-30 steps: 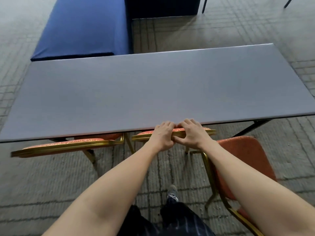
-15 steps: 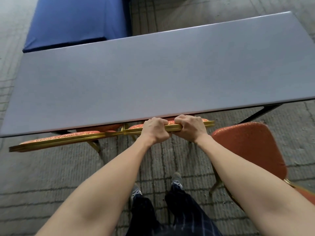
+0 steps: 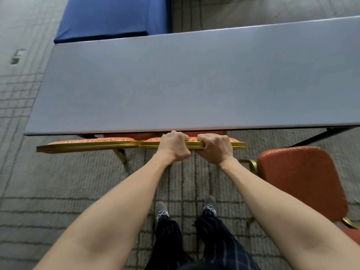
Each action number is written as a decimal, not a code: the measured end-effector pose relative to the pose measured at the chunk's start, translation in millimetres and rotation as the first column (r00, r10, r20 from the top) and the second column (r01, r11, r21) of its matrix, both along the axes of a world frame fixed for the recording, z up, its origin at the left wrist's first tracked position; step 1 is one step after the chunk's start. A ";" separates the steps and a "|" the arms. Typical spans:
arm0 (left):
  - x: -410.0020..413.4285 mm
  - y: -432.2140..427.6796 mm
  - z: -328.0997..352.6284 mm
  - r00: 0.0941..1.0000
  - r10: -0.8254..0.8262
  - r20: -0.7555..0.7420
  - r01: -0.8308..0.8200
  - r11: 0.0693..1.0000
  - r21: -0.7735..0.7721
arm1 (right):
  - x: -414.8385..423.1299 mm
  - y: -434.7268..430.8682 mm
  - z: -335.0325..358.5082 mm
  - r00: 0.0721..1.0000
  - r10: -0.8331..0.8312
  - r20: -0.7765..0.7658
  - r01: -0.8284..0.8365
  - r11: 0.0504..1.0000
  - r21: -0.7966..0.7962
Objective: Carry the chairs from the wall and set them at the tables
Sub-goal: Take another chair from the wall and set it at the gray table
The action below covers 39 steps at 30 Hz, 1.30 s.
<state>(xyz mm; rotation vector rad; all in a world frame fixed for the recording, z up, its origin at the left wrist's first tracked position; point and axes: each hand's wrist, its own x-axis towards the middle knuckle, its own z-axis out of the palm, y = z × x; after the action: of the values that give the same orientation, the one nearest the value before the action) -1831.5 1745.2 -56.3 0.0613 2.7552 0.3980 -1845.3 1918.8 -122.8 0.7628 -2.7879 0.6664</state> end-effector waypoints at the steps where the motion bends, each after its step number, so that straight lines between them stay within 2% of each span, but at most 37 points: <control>1: -1.5 -4.1 -1.0 1.000 0.014 -0.004 -0.014 1.000 0.000 | -2.2 -4.2 -0.1 1.000 0.007 -0.002 -0.007 1.000 -0.007; 8: -13.7 -13.6 -3.2 0.998 0.060 -0.009 -0.060 0.998 0.009 | -22.7 -14.1 3.7 0.997 0.042 -0.066 -0.043 0.999 -0.013; 14: -18.3 -0.8 3.3 0.995 -0.042 0.090 0.037 0.998 0.054 | -22.7 5.3 -3.8 1.000 0.008 -0.003 -0.008 1.000 -0.014; 20: -20.0 -6.0 2.6 0.992 -0.068 0.103 0.066 0.997 0.030 | -17.1 1.3 7.3 0.992 0.020 0.121 -0.021 1.000 0.006; 23: -13.0 -3.0 5.2 0.998 -0.039 0.059 0.035 0.997 0.072 | -15.8 7.3 21.6 0.966 0.007 0.258 -0.013 1.000 0.023; 27: -3.9 3.8 8.5 0.997 -0.074 -0.007 0.075 0.986 0.151 | 1.6 11.9 32.0 0.913 -0.005 0.408 -0.031 0.996 0.082; 33: 19.6 35.8 11.3 0.961 -0.173 -0.214 0.222 0.947 0.231 | 39.7 30.8 57.3 0.869 -0.116 0.481 0.098 0.993 0.062; 36: 38.4 65.5 10.1 0.954 -0.199 -0.223 0.255 0.932 0.258 | 64.9 54.1 70.8 0.862 -0.135 0.488 0.120 0.991 0.062; 39: 60.5 107.1 13.9 0.923 -0.326 -0.206 0.367 0.905 0.213 | 91.7 90.3 88.3 0.864 -0.182 0.470 0.152 0.983 0.101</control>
<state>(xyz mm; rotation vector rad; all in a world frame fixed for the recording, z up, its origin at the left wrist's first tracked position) -1771.0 1852.3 -42.3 0.6700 2.7569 0.6594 -1753.6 2009.1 -34.5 0.3917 -3.2837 0.8378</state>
